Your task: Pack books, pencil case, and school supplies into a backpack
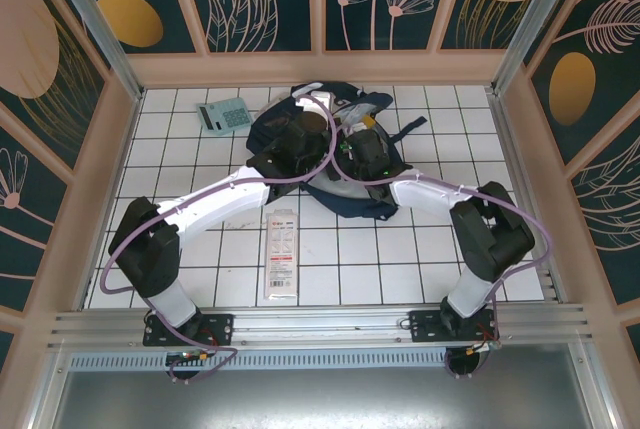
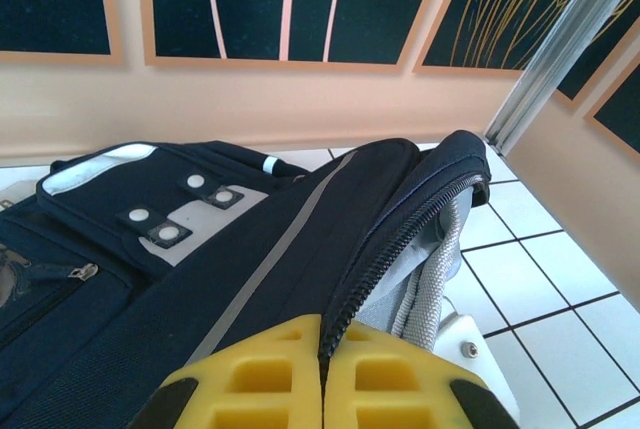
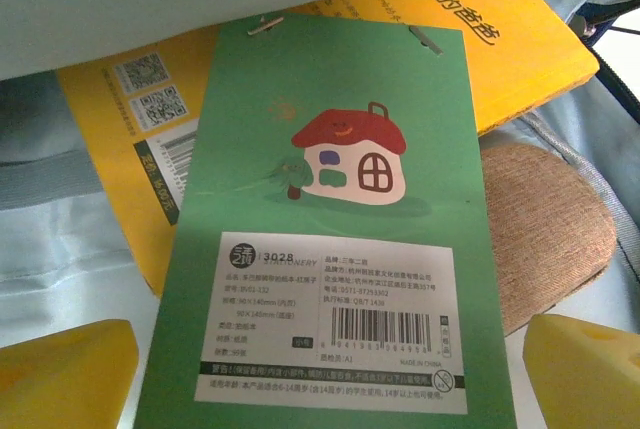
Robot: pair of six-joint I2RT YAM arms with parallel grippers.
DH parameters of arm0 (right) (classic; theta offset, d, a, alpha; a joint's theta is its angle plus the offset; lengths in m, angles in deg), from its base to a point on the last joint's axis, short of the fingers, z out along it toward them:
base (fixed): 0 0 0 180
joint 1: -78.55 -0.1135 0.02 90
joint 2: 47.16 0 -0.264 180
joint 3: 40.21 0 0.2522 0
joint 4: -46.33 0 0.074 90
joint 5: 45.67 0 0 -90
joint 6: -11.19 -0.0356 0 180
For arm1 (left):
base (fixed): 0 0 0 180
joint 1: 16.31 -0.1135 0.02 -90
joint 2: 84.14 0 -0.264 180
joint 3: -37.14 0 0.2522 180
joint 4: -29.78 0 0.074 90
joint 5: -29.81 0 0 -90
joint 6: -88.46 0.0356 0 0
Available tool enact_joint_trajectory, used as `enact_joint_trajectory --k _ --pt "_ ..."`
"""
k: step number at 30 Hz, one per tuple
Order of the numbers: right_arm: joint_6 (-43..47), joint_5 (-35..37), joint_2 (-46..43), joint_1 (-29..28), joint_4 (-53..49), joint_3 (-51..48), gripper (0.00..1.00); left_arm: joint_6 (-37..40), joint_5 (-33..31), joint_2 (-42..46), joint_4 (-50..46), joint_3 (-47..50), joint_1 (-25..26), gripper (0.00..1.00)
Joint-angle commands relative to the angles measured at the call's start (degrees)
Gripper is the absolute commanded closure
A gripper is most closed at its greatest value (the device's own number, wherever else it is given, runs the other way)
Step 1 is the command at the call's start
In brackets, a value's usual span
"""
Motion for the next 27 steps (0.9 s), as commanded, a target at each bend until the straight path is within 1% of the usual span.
enact_joint_trajectory --k 1,2,4,5,6,7,8,9,10,11,12,13,17,27 --pt "-2.94 0.10 -7.20 0.22 4.31 -3.27 0.01 0.33 -0.83 3.33 6.59 -0.60 0.91 1.00" --pt "-3.89 0.01 -9.08 0.15 4.58 -4.77 0.01 0.33 -0.85 3.19 6.64 -0.67 0.89 1.00" --pt "-5.84 -0.59 -12.67 0.15 4.73 -7.93 0.05 0.41 -0.95 2.89 6.63 -0.86 0.83 1.00" --pt "-6.72 -0.91 -14.19 0.15 4.59 -9.55 0.11 0.49 -0.97 2.81 6.56 -0.97 0.89 1.00" --pt "-7.49 -1.34 -15.60 0.15 4.39 -10.92 0.22 0.50 -1.01 2.72 6.55 -1.06 0.85 1.00" --pt "-8.01 -1.92 -16.50 0.15 4.33 -12.12 0.29 0.41 -1.02 2.69 6.51 -1.14 0.93 1.00" --pt "-8.74 -2.35 -17.19 0.20 4.15 -13.54 0.39 0.46 -1.02 2.61 6.49 -1.16 0.89 1.00" --pt "-9.25 -3.08 -17.40 0.23 4.17 -14.59 0.56 0.30 -0.96 2.62 6.59 -1.16 0.94 1.00" --pt "-9.51 -3.85 -17.33 0.24 4.18 -15.44 0.70 0.28 -0.92 2.62 6.61 -1.15 0.89 1.00" --pt "-10.15 -4.11 -17.03 0.24 4.28 -16.07 0.82 0.20 -0.92 2.62 6.61 -1.19 0.85 1.00" --pt "-10.60 -4.48 -16.64 0.24 4.88 -16.81 0.89 -0.02 -0.81 2.62 6.66 -1.20 0.86 1.00" --pt "-10.87 -5.00 -16.17 0.32 5.48 -17.23 0.91 0.00 -0.67 2.53 6.71 -1.33 0.86 1.00" --pt "-11.65 -6.47 -13.12 0.50 7.70 -16.80 0.91 -0.29 -0.44 2.27 5.89 -1.91 0.84 1.00" --pt "-11.56 -6.82 -4.40 3.25 11.67 -9.43 0.91 -0.13 1.70 2.71 5.10 -1.35 0.93 1.00"
